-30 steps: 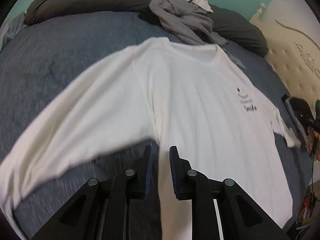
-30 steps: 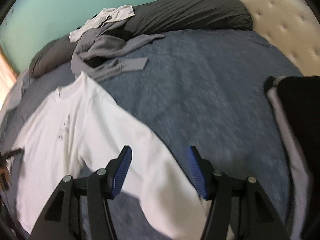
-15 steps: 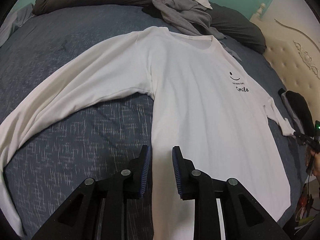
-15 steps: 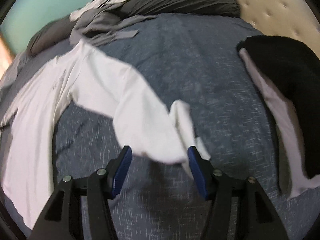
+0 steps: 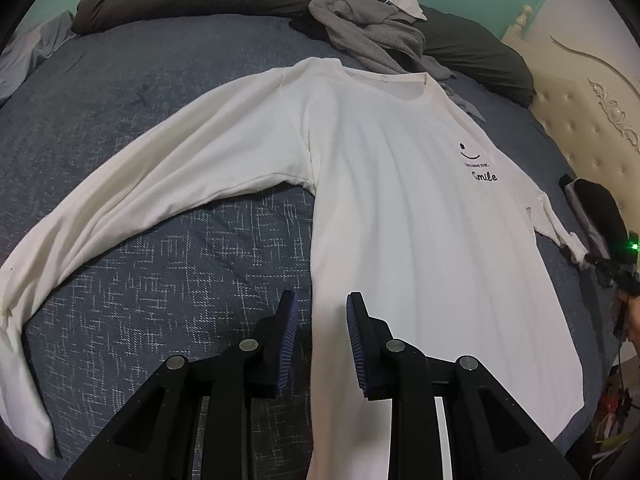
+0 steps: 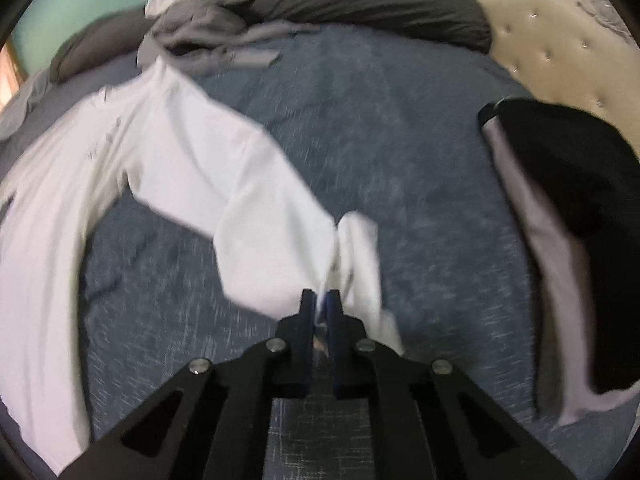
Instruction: Fold clothes
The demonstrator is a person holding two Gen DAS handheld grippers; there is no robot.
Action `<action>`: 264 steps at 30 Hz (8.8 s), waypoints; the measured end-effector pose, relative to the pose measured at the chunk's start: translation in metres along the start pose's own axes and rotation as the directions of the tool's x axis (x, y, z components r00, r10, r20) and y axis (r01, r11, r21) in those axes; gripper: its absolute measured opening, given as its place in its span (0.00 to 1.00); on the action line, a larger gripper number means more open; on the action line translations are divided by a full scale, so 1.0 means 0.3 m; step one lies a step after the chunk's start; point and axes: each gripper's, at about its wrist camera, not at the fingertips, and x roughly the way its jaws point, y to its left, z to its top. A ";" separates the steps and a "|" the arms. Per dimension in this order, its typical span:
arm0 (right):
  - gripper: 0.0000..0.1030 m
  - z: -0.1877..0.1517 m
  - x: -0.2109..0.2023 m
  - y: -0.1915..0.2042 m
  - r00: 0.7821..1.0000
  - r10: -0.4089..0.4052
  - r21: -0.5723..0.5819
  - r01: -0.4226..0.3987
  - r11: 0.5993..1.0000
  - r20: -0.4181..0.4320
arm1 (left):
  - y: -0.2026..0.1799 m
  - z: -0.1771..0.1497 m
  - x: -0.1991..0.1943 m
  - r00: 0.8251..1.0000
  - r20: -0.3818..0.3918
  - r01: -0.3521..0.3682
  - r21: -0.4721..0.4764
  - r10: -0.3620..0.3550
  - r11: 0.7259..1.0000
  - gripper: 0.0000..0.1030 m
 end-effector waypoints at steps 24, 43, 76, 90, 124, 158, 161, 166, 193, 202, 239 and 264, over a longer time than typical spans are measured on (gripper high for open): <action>0.48 0.122 -0.063 -0.249 0.983 -0.108 0.261 0.065 0.963 0.152 | -0.046 0.025 -0.008 1.000 -0.001 0.011 0.020 -0.011 1.000 0.33; 0.48 -0.048 0.048 -0.190 0.979 -0.205 0.164 0.206 0.965 -0.022 | -0.085 0.039 -0.021 1.000 -0.001 0.026 0.039 -0.026 0.999 0.36; 0.04 0.291 -0.254 -0.367 0.989 -0.109 0.193 0.087 0.977 0.104 | -0.082 0.047 -0.020 0.999 0.001 0.035 0.032 -0.035 0.999 0.40; 0.04 0.427 -0.238 -0.562 0.977 -0.197 0.235 0.211 0.949 -0.080 | -0.083 0.043 -0.025 0.999 -0.010 0.032 0.039 -0.032 0.999 0.40; 0.45 0.347 -0.143 -0.490 0.992 -0.118 0.244 0.103 0.964 0.048 | -0.131 0.042 -0.003 0.999 -0.023 0.047 0.048 -0.046 0.998 0.40; 0.50 -0.226 -0.116 0.486 0.910 0.392 0.207 -0.362 0.909 -0.133 | 0.028 -0.290 -0.166 0.978 -0.189 0.095 -0.003 -0.094 0.995 0.40; 0.51 -0.274 -0.160 0.483 0.910 0.384 0.188 -0.354 0.916 -0.154 | 0.032 -0.333 -0.166 0.970 -0.216 0.111 -0.012 -0.111 0.994 0.40; 0.52 -0.366 -0.229 0.487 0.906 0.378 0.163 -0.351 0.922 -0.190 | 0.037 -0.388 -0.182 0.964 -0.236 0.118 -0.019 -0.119 0.993 0.40; 0.54 -0.613 -0.270 0.507 0.874 0.357 0.130 -0.332 0.934 -0.329 | 0.043 -0.542 -0.272 0.963 -0.258 0.093 0.033 -0.081 0.995 0.39; 0.54 -0.638 -0.254 0.511 0.865 0.366 0.154 -0.332 0.931 -0.343 | 0.040 -0.583 -0.271 0.956 -0.282 0.107 0.055 -0.087 0.993 0.38; 0.03 -0.740 -0.385 0.526 0.855 0.356 0.021 -0.376 0.926 -0.378 | 0.091 -0.622 -0.375 0.952 -0.297 0.119 0.129 -0.076 0.985 0.02; 0.33 -0.710 -0.370 0.465 0.819 0.458 0.141 -0.437 0.888 -0.345 | 0.147 -0.607 -0.357 0.943 -0.320 0.119 0.064 -0.093 0.991 0.30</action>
